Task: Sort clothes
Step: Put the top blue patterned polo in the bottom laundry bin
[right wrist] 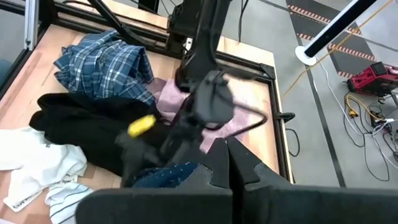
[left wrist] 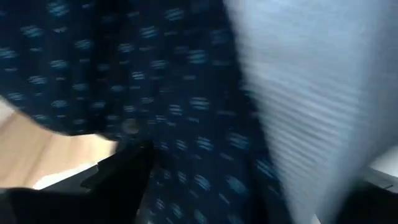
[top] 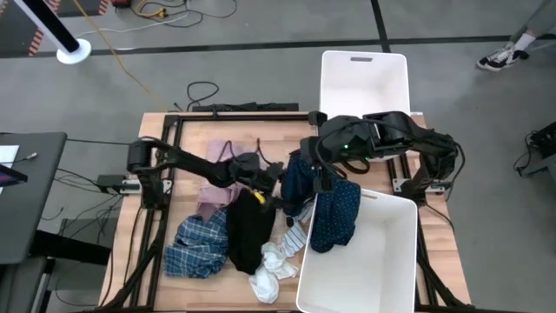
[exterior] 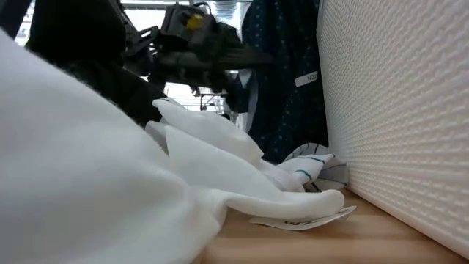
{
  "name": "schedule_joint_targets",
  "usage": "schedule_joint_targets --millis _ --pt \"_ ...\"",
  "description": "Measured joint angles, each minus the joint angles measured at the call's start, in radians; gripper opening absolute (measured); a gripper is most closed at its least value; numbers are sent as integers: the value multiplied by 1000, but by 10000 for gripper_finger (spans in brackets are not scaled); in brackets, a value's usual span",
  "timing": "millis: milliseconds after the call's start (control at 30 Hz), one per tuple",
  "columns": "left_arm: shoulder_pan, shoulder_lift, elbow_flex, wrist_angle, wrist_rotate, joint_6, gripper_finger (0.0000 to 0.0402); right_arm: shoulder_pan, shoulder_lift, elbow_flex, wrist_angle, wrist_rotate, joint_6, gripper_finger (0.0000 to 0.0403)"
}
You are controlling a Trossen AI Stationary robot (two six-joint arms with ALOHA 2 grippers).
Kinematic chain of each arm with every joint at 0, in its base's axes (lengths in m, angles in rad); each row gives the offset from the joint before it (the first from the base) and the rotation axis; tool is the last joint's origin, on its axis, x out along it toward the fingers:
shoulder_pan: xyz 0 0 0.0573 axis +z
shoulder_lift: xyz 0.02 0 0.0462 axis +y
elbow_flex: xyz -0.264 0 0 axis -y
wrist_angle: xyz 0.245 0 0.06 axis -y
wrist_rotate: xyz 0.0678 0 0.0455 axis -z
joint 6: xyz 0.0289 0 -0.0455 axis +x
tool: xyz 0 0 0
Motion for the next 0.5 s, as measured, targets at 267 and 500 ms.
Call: schedule_joint_targets --millis 267,500 --pt "-7 44 81 -28 -114 30 338 17 0 0 0 0 3 0" --pt "-15 40 120 -122 -112 114 117 42 0 0 5 0 5 0"
